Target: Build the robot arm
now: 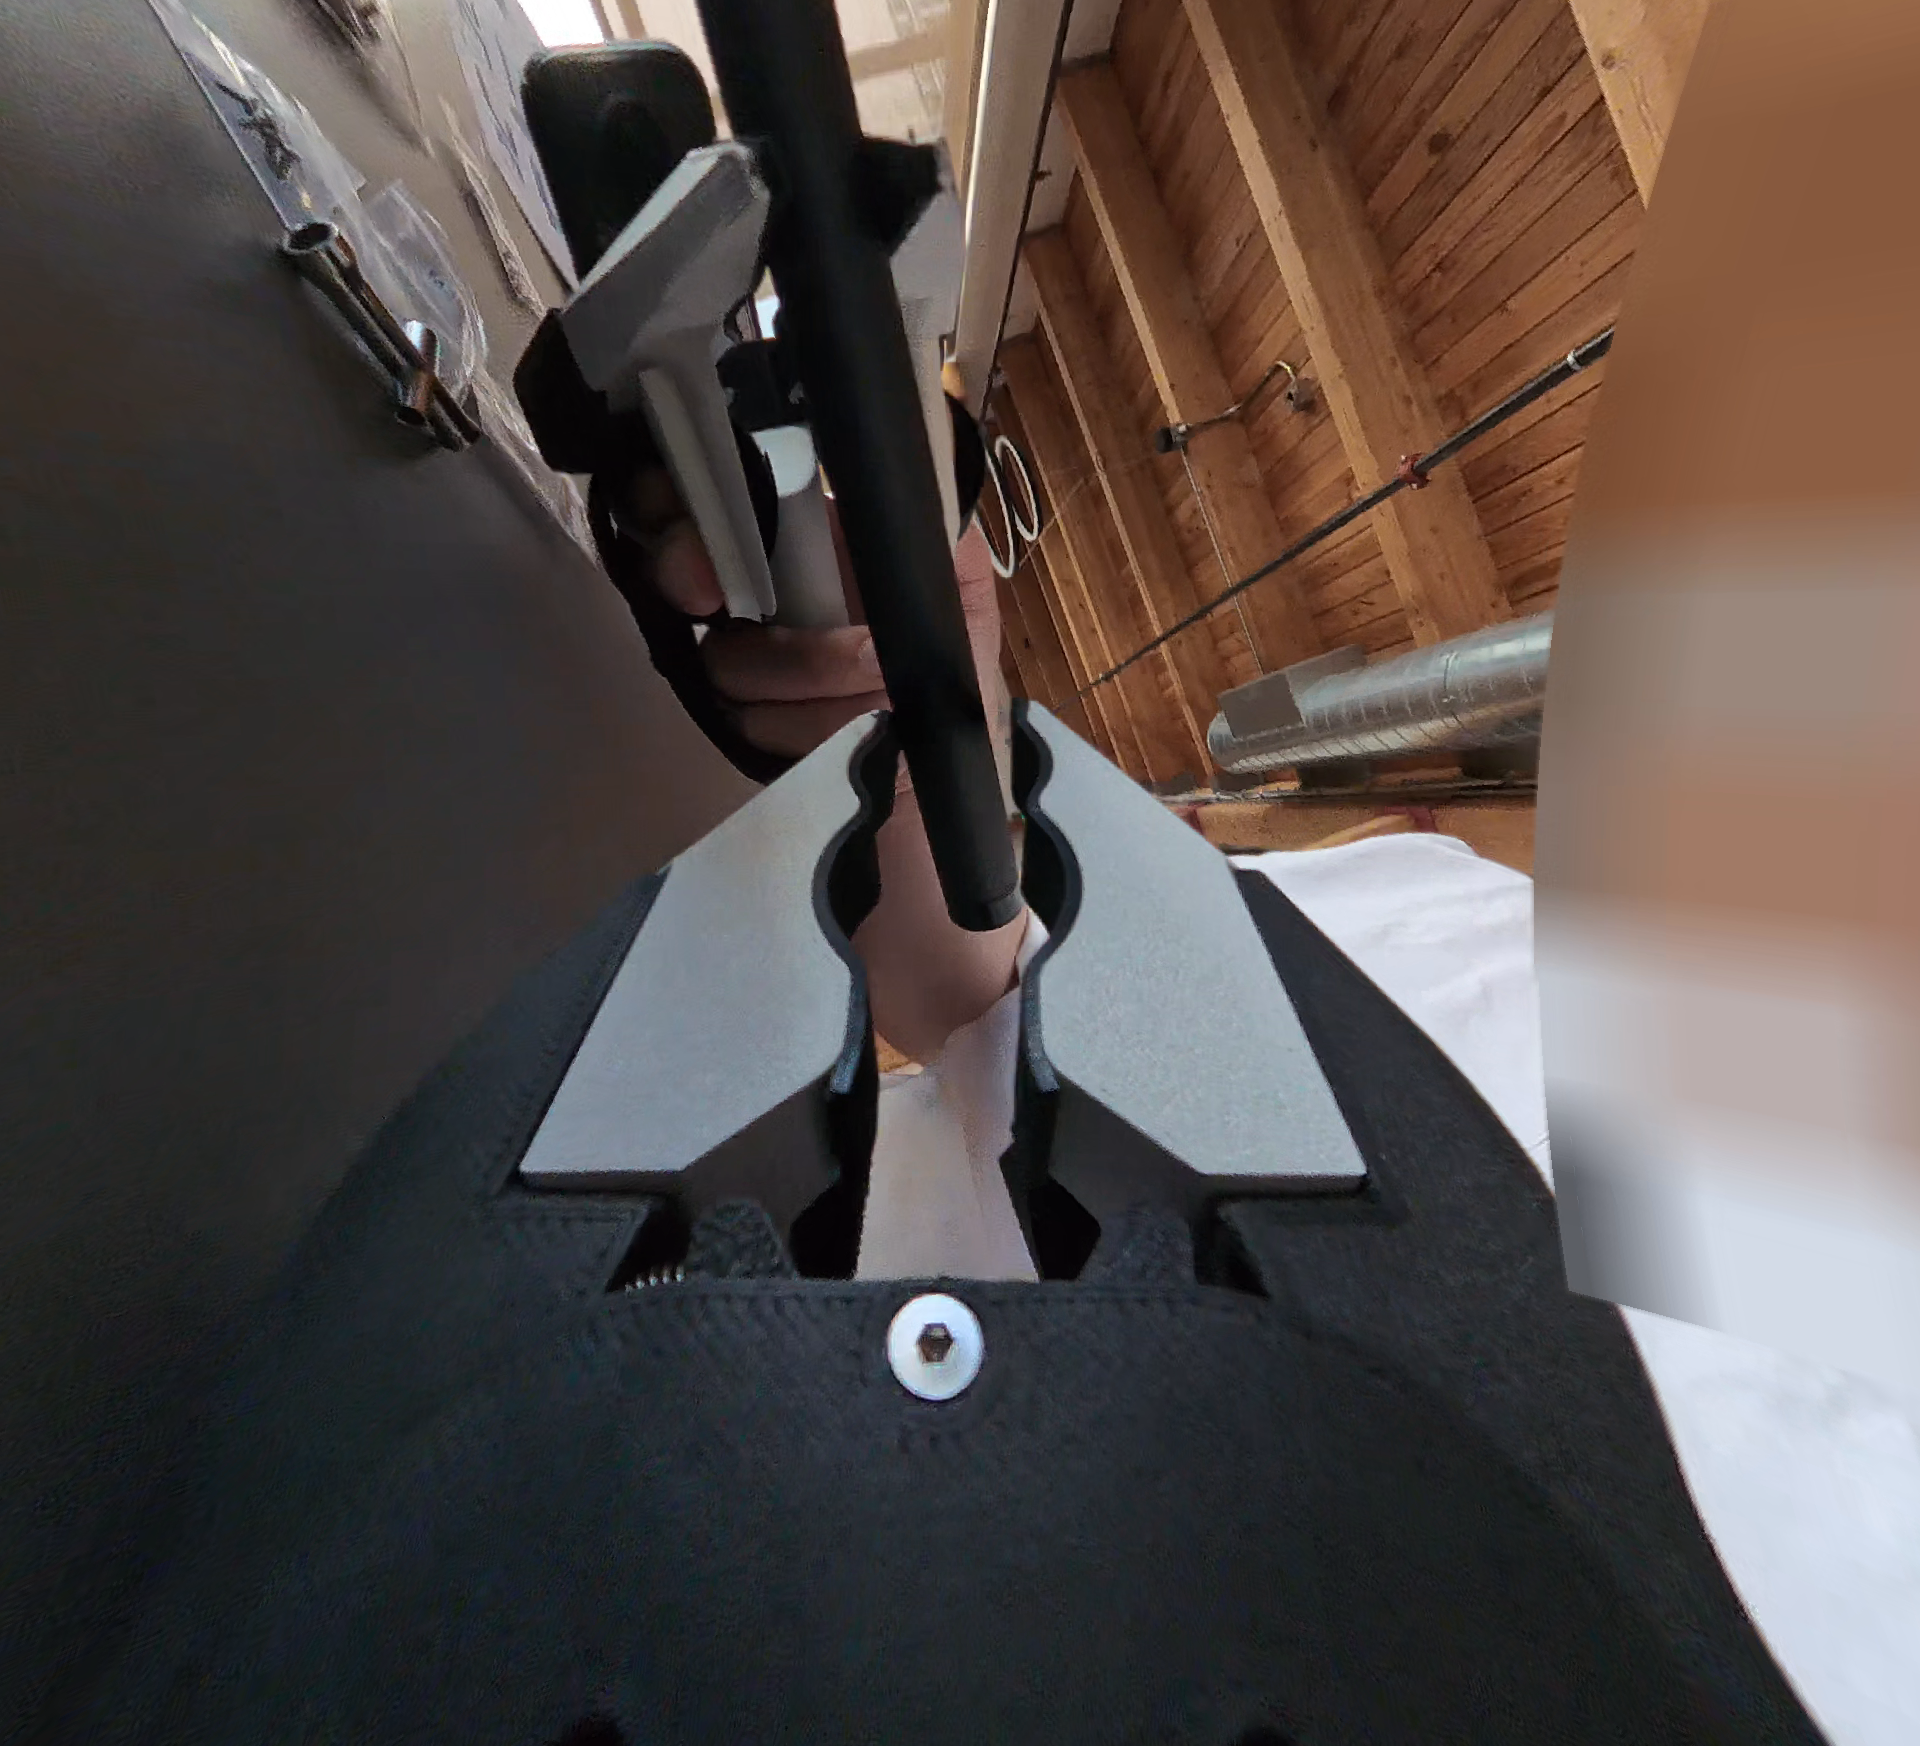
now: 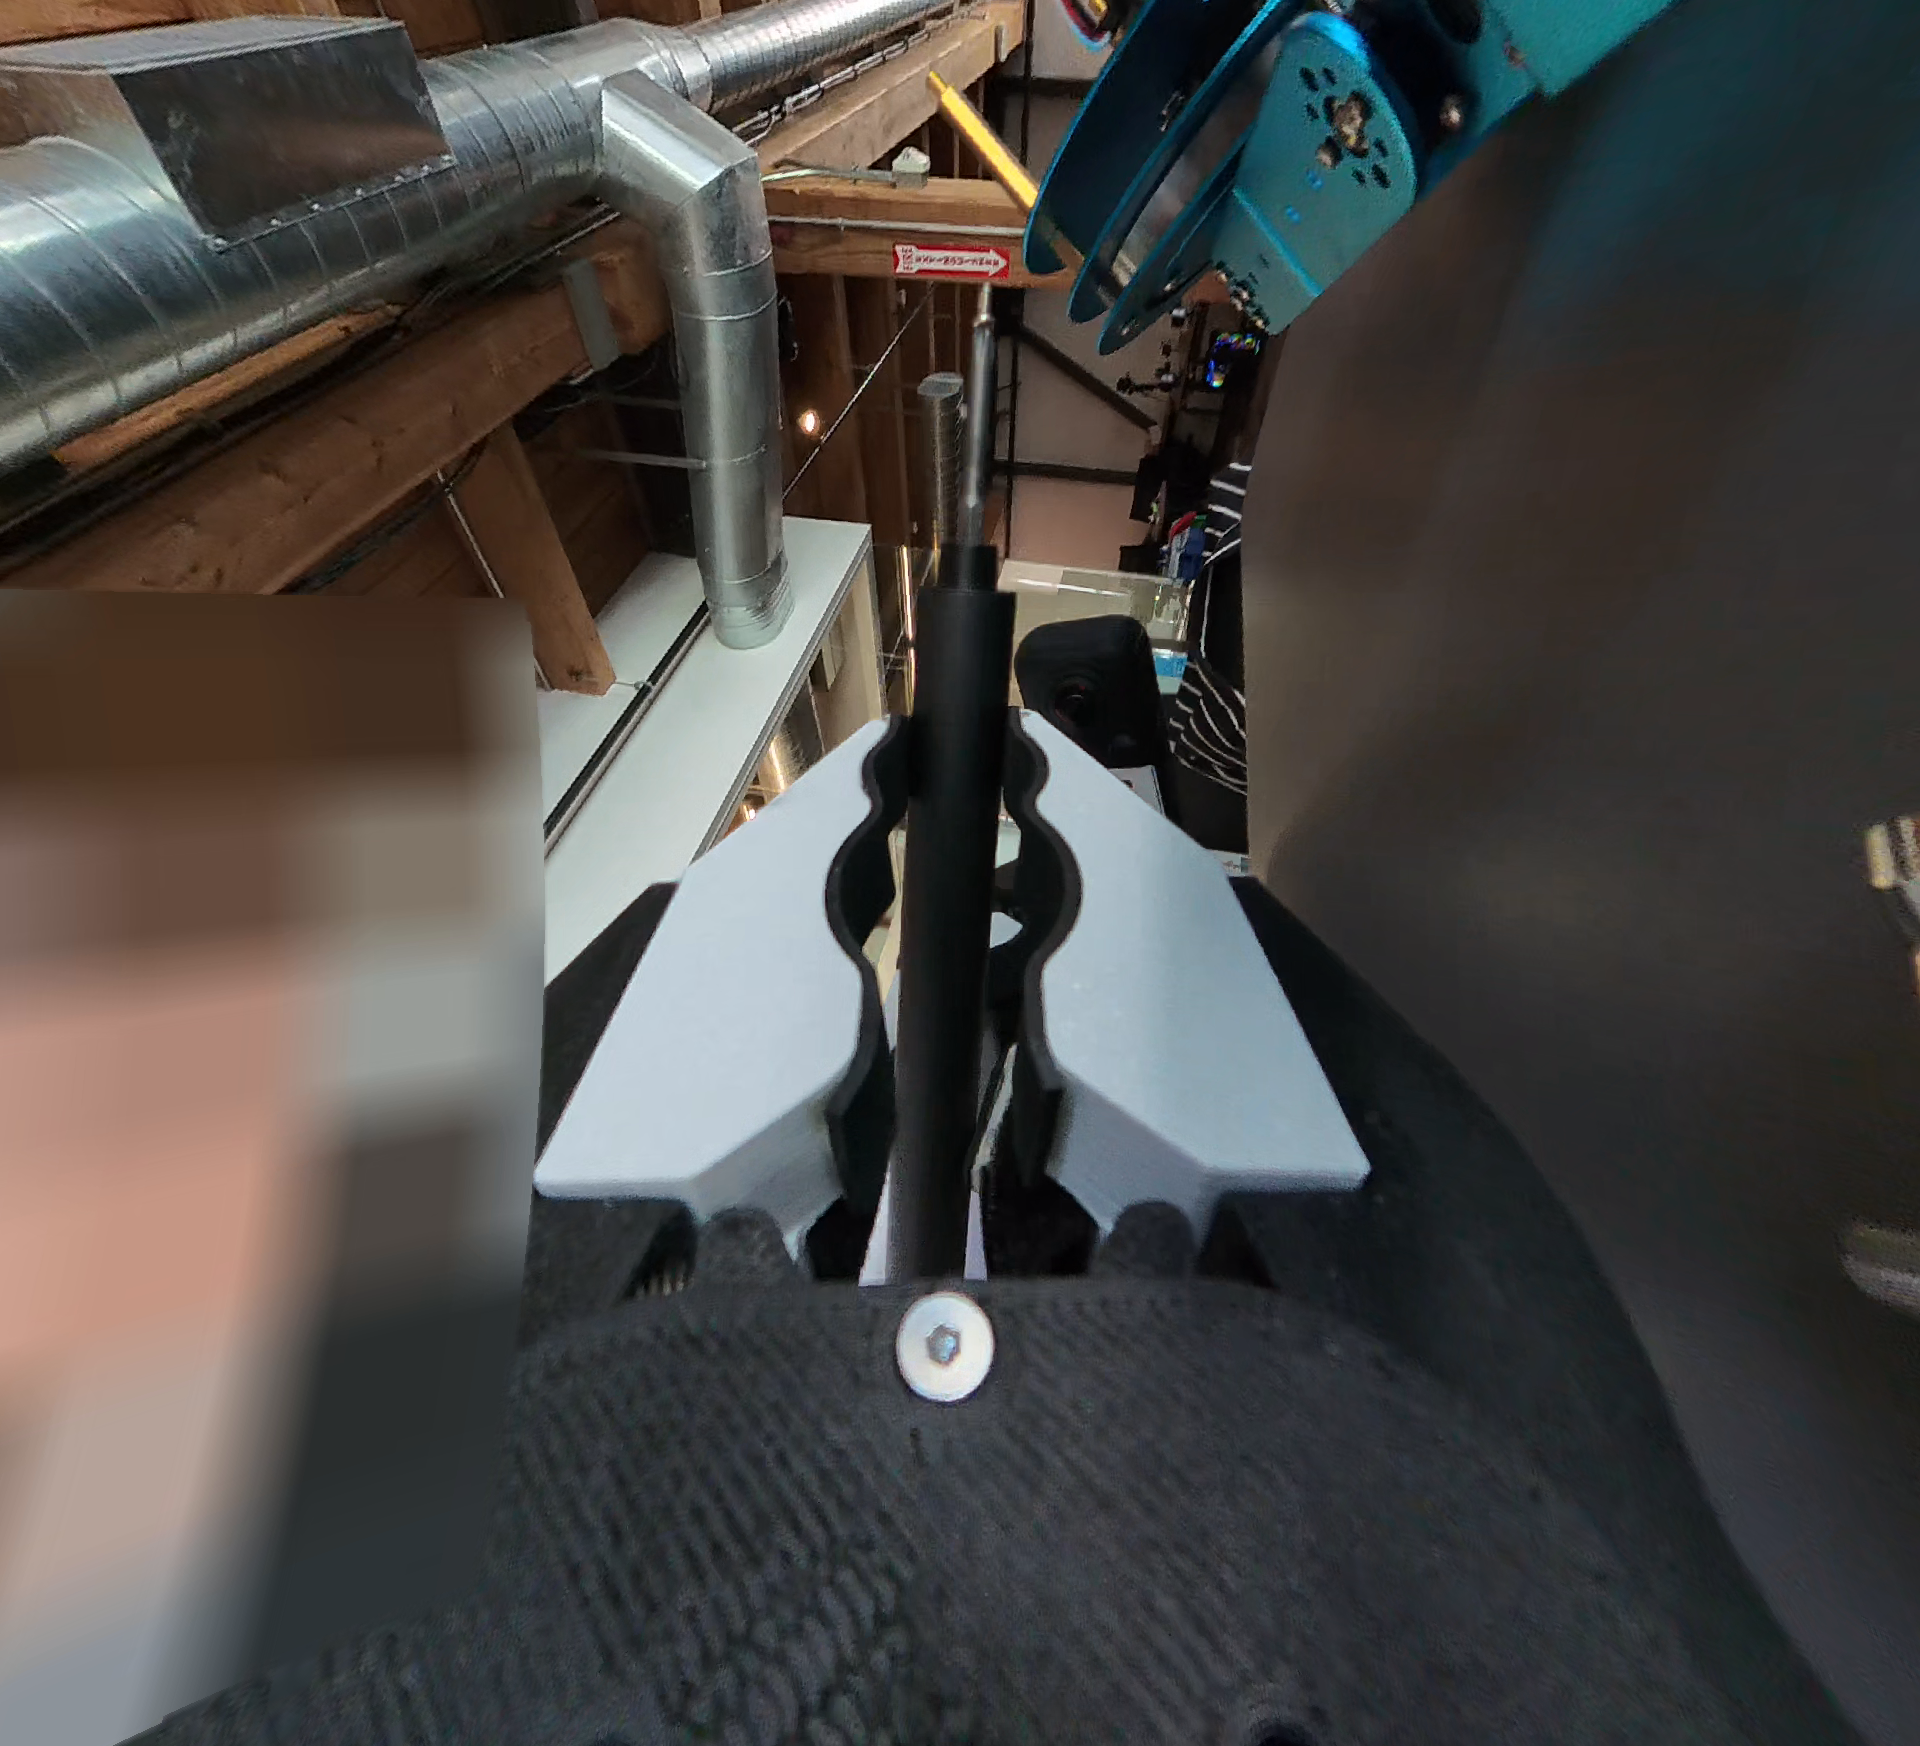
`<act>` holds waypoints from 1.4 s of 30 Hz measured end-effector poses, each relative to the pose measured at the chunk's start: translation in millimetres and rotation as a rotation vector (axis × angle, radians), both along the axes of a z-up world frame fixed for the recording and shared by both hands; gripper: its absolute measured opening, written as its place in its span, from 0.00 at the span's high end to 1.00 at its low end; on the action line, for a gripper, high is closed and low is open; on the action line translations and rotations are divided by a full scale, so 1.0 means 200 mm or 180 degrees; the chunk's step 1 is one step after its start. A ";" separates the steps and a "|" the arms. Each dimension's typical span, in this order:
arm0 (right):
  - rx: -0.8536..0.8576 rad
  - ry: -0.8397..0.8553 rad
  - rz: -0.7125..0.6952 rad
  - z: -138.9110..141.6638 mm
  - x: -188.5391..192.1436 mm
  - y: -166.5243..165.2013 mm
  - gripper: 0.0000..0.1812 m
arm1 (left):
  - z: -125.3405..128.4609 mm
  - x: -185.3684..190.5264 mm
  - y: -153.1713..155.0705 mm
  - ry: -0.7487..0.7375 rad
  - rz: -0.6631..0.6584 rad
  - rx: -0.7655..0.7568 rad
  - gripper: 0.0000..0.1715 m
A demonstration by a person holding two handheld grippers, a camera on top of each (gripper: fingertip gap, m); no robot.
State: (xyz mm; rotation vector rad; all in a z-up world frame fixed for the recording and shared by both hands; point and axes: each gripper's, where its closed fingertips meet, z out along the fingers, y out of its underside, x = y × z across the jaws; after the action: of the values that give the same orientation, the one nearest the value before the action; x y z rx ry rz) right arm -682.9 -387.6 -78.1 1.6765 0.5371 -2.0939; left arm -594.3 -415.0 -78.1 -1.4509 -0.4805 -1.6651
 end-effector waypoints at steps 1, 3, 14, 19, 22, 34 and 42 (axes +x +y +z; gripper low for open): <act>-0.0004 -0.0007 -0.0052 0.00 -0.01 0.00 0.91 | 0.00 -0.01 -0.01 0.0009 -0.0072 -0.0018 0.88; 0.0030 -0.0017 -0.0173 -0.01 -0.02 0.00 0.91 | -0.01 -0.02 -0.01 0.0064 -0.0167 -0.0046 0.89; -0.0051 -0.0128 -0.0434 -0.03 0.01 0.01 0.91 | 0.01 0.01 -0.02 -0.0038 -0.0210 -0.0236 0.83; -0.0035 -0.0219 -0.0506 -0.09 0.03 0.03 0.91 | -0.06 0.01 -0.01 -0.0057 -0.0138 -0.0507 0.91; 0.0048 -0.0249 -0.0480 -0.13 0.04 0.02 0.91 | -0.10 0.02 -0.01 -0.0121 -0.0105 -0.0689 0.91; 0.0551 -0.0165 -0.0620 -0.17 0.01 0.04 0.90 | -0.13 -0.03 0.00 -0.0225 -0.0127 -0.0824 0.91; 0.0662 -0.0239 -0.0570 -0.19 -0.02 0.04 0.89 | -0.13 -0.03 0.01 -0.0295 -0.0185 -0.0836 0.91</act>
State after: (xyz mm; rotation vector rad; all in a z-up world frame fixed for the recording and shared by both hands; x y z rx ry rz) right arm -686.1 -379.6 -115.2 1.9777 0.6200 -2.1497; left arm -600.8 -412.4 -103.8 -1.5926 -0.7378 -1.7718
